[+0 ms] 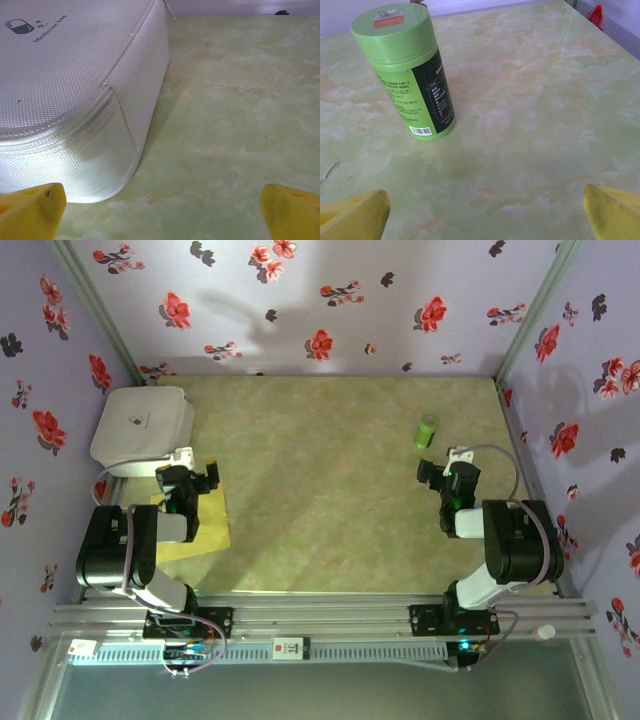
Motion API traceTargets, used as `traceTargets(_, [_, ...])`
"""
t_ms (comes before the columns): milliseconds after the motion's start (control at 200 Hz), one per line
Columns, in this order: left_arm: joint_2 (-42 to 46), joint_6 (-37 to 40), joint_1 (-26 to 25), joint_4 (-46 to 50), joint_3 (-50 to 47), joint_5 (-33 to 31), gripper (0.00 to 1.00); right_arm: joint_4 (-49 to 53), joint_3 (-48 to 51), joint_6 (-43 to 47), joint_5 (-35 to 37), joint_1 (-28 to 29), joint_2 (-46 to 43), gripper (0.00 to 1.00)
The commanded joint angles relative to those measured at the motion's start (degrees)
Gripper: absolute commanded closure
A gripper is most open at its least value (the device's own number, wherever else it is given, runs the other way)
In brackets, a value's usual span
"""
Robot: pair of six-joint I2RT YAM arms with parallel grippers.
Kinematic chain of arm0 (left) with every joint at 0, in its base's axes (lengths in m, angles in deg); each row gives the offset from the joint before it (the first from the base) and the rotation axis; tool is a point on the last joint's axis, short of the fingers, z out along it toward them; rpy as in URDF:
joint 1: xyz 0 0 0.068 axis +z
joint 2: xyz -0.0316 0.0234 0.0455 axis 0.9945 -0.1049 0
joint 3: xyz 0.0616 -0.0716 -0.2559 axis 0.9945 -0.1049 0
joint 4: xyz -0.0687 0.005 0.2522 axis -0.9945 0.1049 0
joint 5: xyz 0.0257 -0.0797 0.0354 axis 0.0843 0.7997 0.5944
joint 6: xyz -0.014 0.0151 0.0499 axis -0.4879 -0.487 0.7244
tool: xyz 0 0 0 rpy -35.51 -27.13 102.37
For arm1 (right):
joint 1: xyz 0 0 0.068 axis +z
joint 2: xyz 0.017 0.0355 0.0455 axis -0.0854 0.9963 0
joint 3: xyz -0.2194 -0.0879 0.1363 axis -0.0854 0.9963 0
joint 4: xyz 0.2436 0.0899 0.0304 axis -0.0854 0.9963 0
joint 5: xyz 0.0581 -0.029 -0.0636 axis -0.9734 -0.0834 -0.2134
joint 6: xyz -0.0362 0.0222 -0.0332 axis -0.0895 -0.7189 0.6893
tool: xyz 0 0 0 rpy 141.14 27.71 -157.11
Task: Fold a paper plane with a square sheet of paper (pick it up from the middle)
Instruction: Move the square sheet of paper to the center of the table.
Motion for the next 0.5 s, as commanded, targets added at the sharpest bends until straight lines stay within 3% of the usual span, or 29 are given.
traceTargets(0, [-0.11,1.02,-0.24,-1.19,1.02,0.15,0.0,-1.04,-1.05,0.2,-0.44,-0.27,0.02,0.01])
traceTargets(490, [-0.09,1.08,-0.2,-1.12,1.11,0.15,0.0,-0.77,-1.27,-0.23,-1.53,-0.7,0.24,0.01])
